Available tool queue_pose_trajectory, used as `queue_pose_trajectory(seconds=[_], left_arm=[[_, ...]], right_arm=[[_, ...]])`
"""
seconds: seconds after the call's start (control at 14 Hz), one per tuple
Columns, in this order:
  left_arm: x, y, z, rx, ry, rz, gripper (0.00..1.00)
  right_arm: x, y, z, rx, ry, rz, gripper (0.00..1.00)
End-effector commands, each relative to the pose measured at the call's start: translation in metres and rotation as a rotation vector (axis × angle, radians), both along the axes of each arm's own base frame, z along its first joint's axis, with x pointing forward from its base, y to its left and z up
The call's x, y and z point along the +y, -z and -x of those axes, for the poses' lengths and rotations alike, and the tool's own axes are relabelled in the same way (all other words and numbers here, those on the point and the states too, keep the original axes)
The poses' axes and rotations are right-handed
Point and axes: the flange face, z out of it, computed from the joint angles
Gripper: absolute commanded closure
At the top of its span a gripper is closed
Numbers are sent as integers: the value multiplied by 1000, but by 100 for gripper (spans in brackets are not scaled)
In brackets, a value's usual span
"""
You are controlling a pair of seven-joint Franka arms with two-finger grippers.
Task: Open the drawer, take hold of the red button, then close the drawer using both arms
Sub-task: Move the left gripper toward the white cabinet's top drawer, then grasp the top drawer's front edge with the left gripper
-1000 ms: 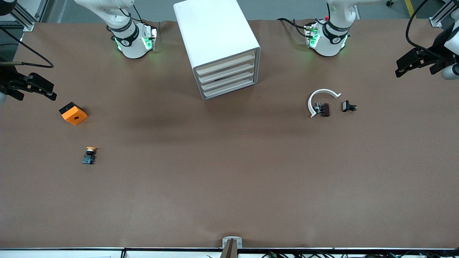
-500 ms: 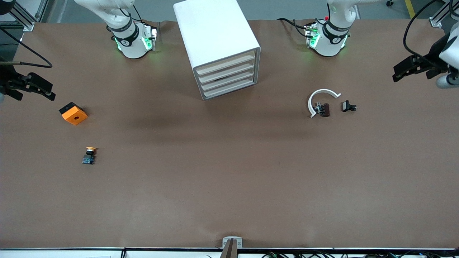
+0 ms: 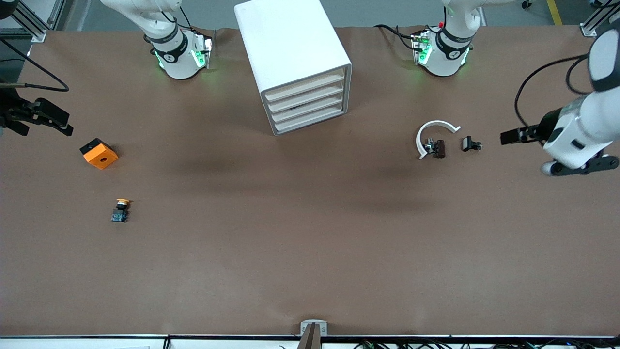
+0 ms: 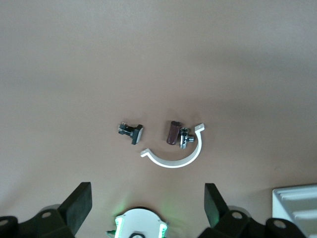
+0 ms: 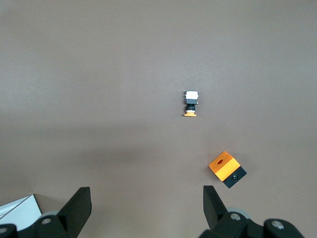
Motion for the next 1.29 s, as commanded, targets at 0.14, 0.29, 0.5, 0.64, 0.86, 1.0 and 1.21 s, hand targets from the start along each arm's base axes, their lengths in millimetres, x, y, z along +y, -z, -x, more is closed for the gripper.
queue_pose_trajectory(seconds=[0.14,0.29,0.5,0.64,0.86,1.0,1.21], left_arm=[[-71,37,-20,44,-194,-86,0],[-100,69,-26,72,-300,-112,0],[-141,116,-24,136,-488,-198,0],[-167,146,-24,234,-616,-176,0],[-197,190,-19,404,-868,-204,0],[-224,211,-9,488,-987,-268,0],[-260,244,6,688,-1121,-306,0]], right_arm=[[-2,-6,-1,-3,0,-1,0],[-3,-6,-1,-3,0,-1,0],[-1,-6,-1,-5,-1,-2,0],[-1,-6,-1,-6,-1,-2,0],[1,-6,-1,-6,-6,-2,0],[1,-5,-2,-6,-6,-2,0],[1,-5,-2,-5,-4,-2,0]])
